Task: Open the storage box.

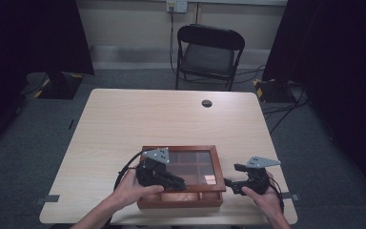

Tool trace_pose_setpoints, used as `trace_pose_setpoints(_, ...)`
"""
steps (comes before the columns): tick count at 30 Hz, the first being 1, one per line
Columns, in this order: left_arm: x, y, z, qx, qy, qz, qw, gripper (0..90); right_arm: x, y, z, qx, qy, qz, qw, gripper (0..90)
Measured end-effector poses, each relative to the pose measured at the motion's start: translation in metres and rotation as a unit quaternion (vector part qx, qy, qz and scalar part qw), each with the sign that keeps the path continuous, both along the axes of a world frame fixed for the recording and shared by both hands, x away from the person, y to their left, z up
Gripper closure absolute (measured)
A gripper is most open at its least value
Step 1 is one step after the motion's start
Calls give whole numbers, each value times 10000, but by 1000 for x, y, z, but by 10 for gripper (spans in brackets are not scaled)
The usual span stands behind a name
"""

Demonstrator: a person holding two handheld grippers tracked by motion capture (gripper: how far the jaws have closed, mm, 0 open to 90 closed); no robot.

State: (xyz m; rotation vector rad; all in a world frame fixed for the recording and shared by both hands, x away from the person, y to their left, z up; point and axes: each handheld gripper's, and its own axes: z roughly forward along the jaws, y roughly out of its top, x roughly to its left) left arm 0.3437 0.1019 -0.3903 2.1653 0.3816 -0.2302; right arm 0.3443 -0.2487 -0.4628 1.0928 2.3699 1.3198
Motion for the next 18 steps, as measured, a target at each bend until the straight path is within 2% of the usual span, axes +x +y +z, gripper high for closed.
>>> trace_pose_setpoints(2,1,0,0,-24,72,-7,10000,822,0,4,2,64,-26,55,10000,165)
trace_pose_setpoints(5,1,0,2,21,11,-14,10000,821,-2,11,4,99,-53,171,9998,167)
trace_pose_setpoints(7,2,0,3,43,14,-21,10000,821,-2,15,5,94,-91,219,9997,199)
trace_pose_setpoints(9,2,1,2,-33,23,2,10000,820,-3,17,6,117,-128,221,9996,211)
trace_pose_setpoints(13,-2,1,1,0,-166,7,9999,818,-3,17,6,121,-131,195,9997,203)
trace_pose_setpoints(14,-3,1,1,-57,-161,32,9998,815,-3,17,6,126,-133,192,9996,204)
trace_pose_setpoints(15,-2,3,1,-44,-169,62,9998,799,-3,17,6,141,-148,184,9996,206)
trace_pose_setpoints(16,-2,5,0,-55,-187,131,9997,730,-3,17,6,154,-161,195,9996,206)
trace_pose_setpoints(18,-2,8,1,-71,-213,199,9995,708,-3,17,6,155,-159,194,9996,206)
